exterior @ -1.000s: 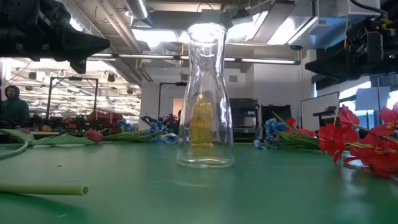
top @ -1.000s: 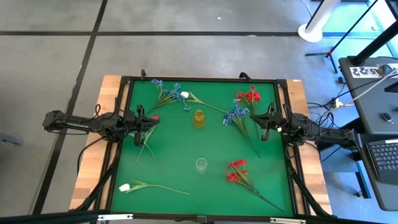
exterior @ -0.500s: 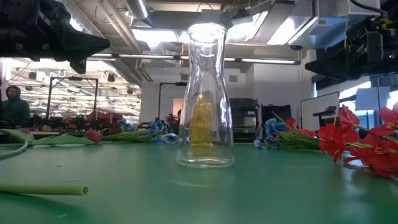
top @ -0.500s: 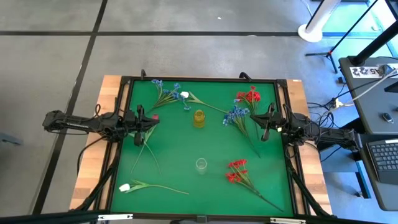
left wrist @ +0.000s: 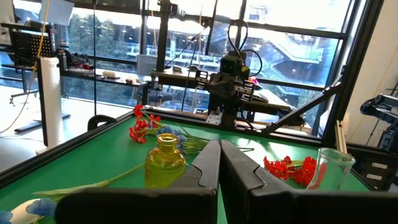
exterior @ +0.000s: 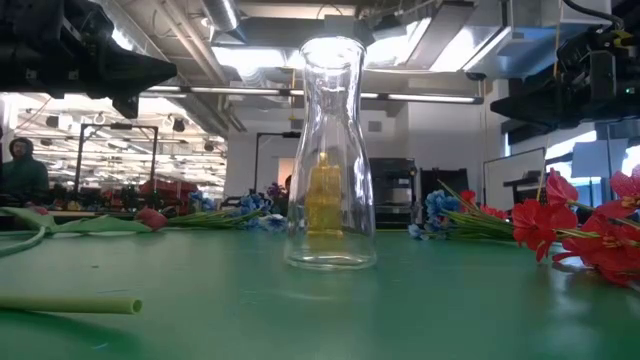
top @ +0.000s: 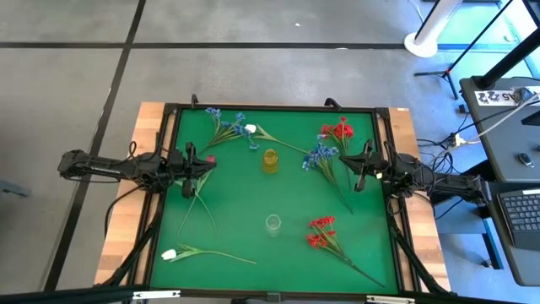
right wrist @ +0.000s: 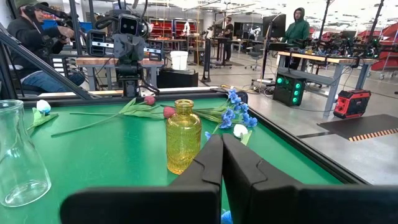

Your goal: Sort flowers into vase by color

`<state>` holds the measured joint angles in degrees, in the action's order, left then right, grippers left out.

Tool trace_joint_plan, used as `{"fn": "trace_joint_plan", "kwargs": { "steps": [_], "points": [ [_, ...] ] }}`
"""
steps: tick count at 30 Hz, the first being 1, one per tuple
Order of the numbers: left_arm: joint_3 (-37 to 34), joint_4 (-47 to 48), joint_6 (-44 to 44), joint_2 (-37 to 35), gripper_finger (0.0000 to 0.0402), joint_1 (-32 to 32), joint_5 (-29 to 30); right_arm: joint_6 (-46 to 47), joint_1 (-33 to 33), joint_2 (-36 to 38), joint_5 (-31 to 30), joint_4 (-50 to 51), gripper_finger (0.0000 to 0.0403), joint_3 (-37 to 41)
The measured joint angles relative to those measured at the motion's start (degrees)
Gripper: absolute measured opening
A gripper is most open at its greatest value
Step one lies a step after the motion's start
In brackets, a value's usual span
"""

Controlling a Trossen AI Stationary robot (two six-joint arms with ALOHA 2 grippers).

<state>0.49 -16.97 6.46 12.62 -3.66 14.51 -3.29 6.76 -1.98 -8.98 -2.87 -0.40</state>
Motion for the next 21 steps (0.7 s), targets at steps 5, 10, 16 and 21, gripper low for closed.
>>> {"fn": "trace_joint_plan", "kwargs": {
  "steps": [5,10,16,21],
  "points": [
    [0.0,0.0,0.0,0.0,0.0000,0.0,0.0,0.0,0.0,0.0,0.0,0.0,0.0007,0.0],
    [0.0,0.0,0.0,0.0,0.0000,0.0,0.0,0.0,0.0,0.0,0.0,0.0,0.0007,0.0],
    [0.0,0.0,0.0,0.0,0.0000,0.0,0.0,0.0,0.0,0.0,0.0,-0.1,0.0007,-0.2],
    [0.0,0.0,0.0,0.0,0.0000,0.0,0.0,0.0,0.0,0.0,0.0,-0.1,0.0007,-0.5]
  ]
}}
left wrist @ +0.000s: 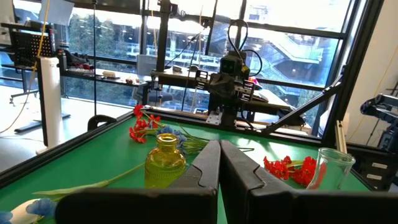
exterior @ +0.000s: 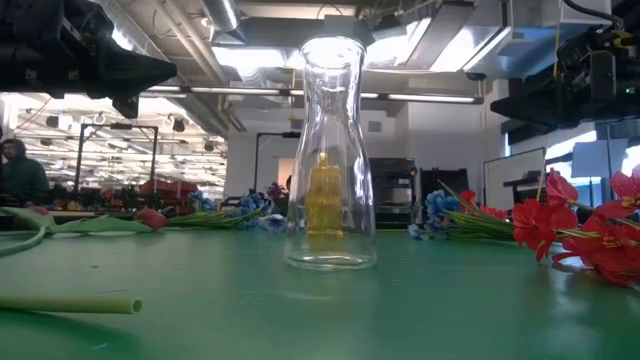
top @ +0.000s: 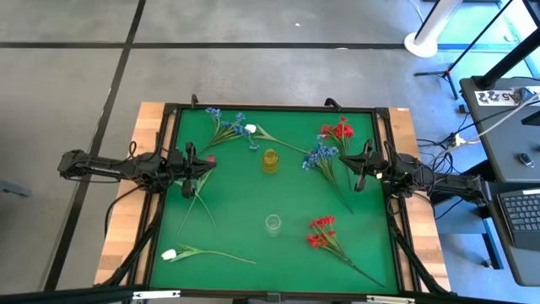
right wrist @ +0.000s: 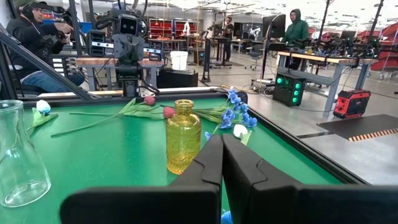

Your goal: Sort flowers into vase by color

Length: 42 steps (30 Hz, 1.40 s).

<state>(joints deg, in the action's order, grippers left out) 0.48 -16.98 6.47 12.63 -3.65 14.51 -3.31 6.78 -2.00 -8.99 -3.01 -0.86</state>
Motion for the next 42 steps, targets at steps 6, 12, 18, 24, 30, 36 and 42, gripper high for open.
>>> {"fn": "trace_joint_plan", "kwargs": {
  "steps": [6,12,18,24,30,36,42],
  "points": [
    [0.0,0.0,0.0,0.0,0.0000,0.0,0.0,0.0,0.0,0.0,-0.5,-0.5,0.0007,0.0],
    [0.0,0.0,0.0,0.0,0.0000,0.0,0.0,4.7,0.0,0.0,-2.3,-6.1,0.0007,-0.1],
    [0.0,0.0,0.0,0.0,0.0000,0.0,0.0,3.0,0.0,-1.1,-0.6,-4.2,0.0007,-5.2],
    [0.0,0.0,0.0,0.0,0.0000,0.0,0.0,4.3,0.0,-7.4,-1.4,7.1,0.0007,-14.8],
    [0.0,0.0,0.0,0.0,0.0000,0.0,0.0,6.0,0.0,-16.3,-2.7,15.6,0.0007,-21.6],
    [0.0,0.0,0.0,0.0,0.0000,0.0,0.0,8.1,0.0,-22.1,2.6,15.6,0.0007,-24.5],
    [0.0,0.0,0.0,0.0,0.0000,0.0,0.0,15.1,0.0,-29.8,2.6,24.5,0.0007,-27.7]
  ]
}}
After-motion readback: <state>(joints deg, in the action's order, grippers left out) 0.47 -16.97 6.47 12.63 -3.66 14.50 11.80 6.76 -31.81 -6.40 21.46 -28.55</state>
